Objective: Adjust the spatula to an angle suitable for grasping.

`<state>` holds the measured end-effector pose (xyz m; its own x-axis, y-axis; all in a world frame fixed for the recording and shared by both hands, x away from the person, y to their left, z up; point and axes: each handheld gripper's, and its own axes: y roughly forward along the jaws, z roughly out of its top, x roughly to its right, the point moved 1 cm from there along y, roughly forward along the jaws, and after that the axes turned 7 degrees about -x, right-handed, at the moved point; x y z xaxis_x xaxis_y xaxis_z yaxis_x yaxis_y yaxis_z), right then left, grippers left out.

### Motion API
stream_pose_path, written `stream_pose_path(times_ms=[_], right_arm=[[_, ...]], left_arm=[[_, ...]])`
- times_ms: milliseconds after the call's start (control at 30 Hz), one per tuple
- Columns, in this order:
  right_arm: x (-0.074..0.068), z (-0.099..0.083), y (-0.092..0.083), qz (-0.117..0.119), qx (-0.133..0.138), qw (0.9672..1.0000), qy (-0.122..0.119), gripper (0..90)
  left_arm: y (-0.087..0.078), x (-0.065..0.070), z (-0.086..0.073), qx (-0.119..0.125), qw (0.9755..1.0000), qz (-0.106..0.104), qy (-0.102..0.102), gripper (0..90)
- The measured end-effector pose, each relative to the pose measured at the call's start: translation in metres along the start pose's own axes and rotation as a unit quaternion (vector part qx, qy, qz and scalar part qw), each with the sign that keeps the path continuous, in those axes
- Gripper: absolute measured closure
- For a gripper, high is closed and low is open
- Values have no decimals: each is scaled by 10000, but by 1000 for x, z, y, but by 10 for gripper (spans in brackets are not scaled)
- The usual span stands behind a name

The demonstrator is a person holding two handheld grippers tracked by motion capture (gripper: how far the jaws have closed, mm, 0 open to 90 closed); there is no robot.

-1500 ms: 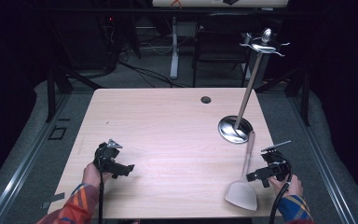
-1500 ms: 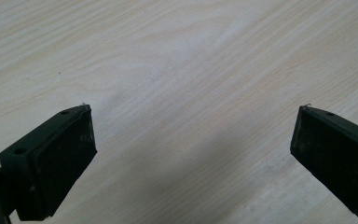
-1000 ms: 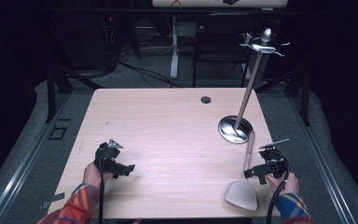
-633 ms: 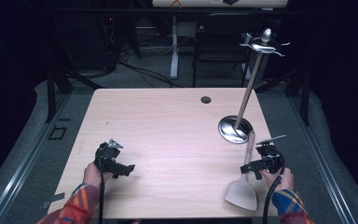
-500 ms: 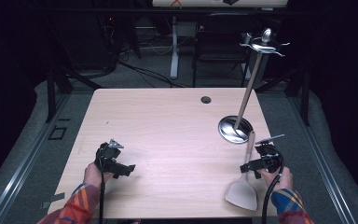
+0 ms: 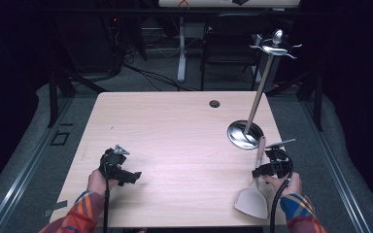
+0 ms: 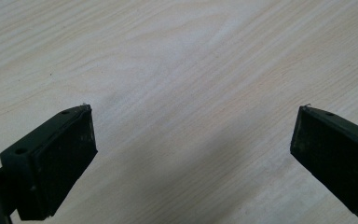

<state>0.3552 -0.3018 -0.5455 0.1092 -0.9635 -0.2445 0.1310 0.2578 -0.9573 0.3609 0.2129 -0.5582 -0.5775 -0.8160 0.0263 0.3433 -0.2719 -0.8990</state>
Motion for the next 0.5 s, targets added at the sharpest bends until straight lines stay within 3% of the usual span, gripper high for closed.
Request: stream_pose_path(times_ms=[267,467,500], right_arm=[[-3,4,3,-185,-65,9998,-36,547],[-5,5,4,-201,-103,9997,-19,602],[-6,5,6,-144,13,9999,48,609]], left_arm=[[0,0,0,-12,10000,-24,32,1],[0,0,0,-17,10000,-30,39,1],[0,0,0,-14,10000,-20,34,1]])
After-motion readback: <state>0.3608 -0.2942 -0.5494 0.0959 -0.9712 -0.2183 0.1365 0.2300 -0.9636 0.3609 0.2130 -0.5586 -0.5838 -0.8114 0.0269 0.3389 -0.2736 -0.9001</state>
